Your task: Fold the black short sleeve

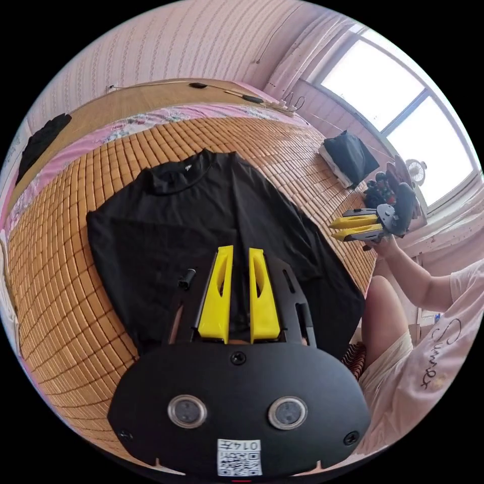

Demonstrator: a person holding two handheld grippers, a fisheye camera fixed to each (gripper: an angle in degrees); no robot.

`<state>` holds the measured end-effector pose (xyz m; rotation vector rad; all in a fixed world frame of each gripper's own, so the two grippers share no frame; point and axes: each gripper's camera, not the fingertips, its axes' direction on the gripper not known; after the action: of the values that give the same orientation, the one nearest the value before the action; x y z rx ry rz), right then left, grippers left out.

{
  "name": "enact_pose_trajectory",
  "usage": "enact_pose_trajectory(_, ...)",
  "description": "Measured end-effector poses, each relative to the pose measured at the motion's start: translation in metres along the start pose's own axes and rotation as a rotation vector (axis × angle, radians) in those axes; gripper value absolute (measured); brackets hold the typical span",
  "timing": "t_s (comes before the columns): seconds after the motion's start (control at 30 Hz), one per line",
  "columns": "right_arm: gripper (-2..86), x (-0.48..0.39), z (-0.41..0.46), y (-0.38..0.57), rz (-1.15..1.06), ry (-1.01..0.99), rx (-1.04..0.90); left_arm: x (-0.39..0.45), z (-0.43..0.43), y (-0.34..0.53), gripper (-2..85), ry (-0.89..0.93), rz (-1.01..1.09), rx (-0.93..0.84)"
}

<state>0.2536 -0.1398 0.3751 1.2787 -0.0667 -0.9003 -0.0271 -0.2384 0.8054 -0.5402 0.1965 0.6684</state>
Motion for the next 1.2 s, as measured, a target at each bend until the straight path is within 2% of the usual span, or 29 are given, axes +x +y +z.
enact_pose_trajectory(0.2, 8.2, -0.014, 0.035, -0.039, -0.182, 0.217, -0.121, -0.016, 0.046, -0.107, 5.9, 0.045, -0.007, 0.042)
enact_pose_trajectory(0.3, 5.9, -0.023, 0.049, -0.046, -0.251, 0.246, -0.182, -0.027, 0.077, -0.139, 7.6, 0.031, -0.062, -0.035)
enact_pose_trajectory(0.43, 0.8, -0.015, 0.035, -0.042, -0.145, 0.186, -0.106, -0.028, 0.102, -0.157, 5.9, 0.048, -0.071, -0.156)
enact_pose_trajectory(0.5, 0.2, -0.010, 0.029, -0.035, -0.104, 0.173, -0.087, -0.021, 0.098, -0.167, 0.4, 0.008, -0.025, -0.130)
enact_pose_trajectory(0.63, 0.1, 0.000, 0.019, -0.023, -0.037, 0.165, -0.064, -0.018, 0.092, -0.187, -0.7, 0.024, -0.008, -0.099)
enact_pose_trajectory(0.87, -0.1, 0.020, 0.018, -0.018, 0.045, 0.116, -0.077, -0.007, 0.104, -0.217, 3.8, 0.075, -0.035, -0.077)
enact_pose_trajectory(0.97, -0.1, 0.026, 0.017, -0.016, 0.071, 0.137, -0.109, -0.007, 0.095, -0.217, 7.6, 0.019, -0.022, -0.097)
enact_pose_trajectory(1.07, -0.1, 0.031, 0.010, -0.010, 0.109, 0.172, -0.105, -0.003, 0.069, -0.209, 8.7, -0.102, 0.106, -0.099)
enact_pose_trajectory(1.2, -0.2, 0.021, -0.013, -0.007, 0.128, 0.132, -0.004, -0.003, 0.038, -0.185, 8.4, -0.163, 0.154, -0.123)
